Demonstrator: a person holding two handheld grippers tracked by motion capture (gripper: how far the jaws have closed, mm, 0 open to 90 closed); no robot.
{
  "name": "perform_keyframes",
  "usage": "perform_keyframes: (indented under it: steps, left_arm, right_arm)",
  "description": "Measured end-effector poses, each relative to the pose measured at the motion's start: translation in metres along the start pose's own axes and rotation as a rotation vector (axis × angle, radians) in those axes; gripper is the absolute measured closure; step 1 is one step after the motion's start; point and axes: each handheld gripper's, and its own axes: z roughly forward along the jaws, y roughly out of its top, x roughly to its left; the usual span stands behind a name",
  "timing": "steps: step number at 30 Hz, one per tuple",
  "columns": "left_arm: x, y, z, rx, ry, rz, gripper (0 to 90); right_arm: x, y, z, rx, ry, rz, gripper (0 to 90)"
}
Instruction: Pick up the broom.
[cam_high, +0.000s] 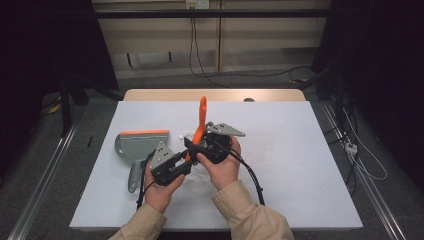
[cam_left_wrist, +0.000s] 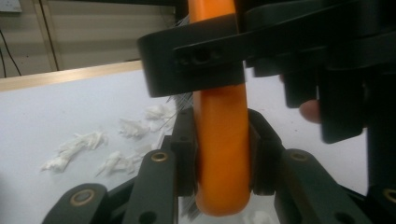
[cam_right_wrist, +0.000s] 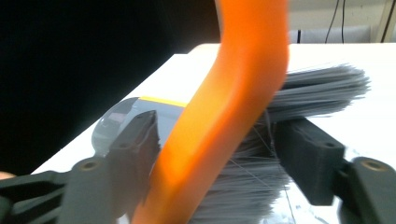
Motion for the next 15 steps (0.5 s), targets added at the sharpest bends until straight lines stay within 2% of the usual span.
perform_keyframes:
  steps: [2,3,5,6,7,10,13,15]
  left_arm:
    - [-0.002,0.0,0.001,-0.003,0.002,0.014,67.9]
    - [-0.003,0.0,0.001,0.003,0.008,0.027,67.5]
    - [-0.004,-0.001,0.003,0.005,0.013,0.028,63.3]
    - [-0.005,-0.001,0.003,0.007,0.017,0.027,63.3]
    - [-0.006,-0.001,0.004,0.007,0.019,0.022,59.3]
    - [-0.007,-0.001,0.006,0.006,0.024,0.029,54.5]
    - [-0.007,-0.001,0.007,-0.001,0.013,0.024,44.8]
    - [-0.006,0.0,0.005,-0.013,-0.006,0.031,42.6]
  right_arm:
    - [-0.001,0.0,-0.001,-0.003,0.012,0.03,39.2]
    - [-0.001,0.001,-0.002,-0.006,0.019,0.042,43.4]
    - [-0.001,0.002,-0.003,0.015,0.042,0.074,52.7]
    - [-0.001,0.002,-0.003,0.015,0.042,0.074,52.7]
    - [-0.002,0.002,-0.004,0.023,0.061,0.101,57.9]
    - [-0.004,0.004,-0.007,0.019,0.087,0.125,61.7]
    - [-0.005,0.006,-0.01,0.019,0.113,0.133,68.6]
    - [-0.008,0.008,-0.012,0.013,0.128,0.103,69.0]
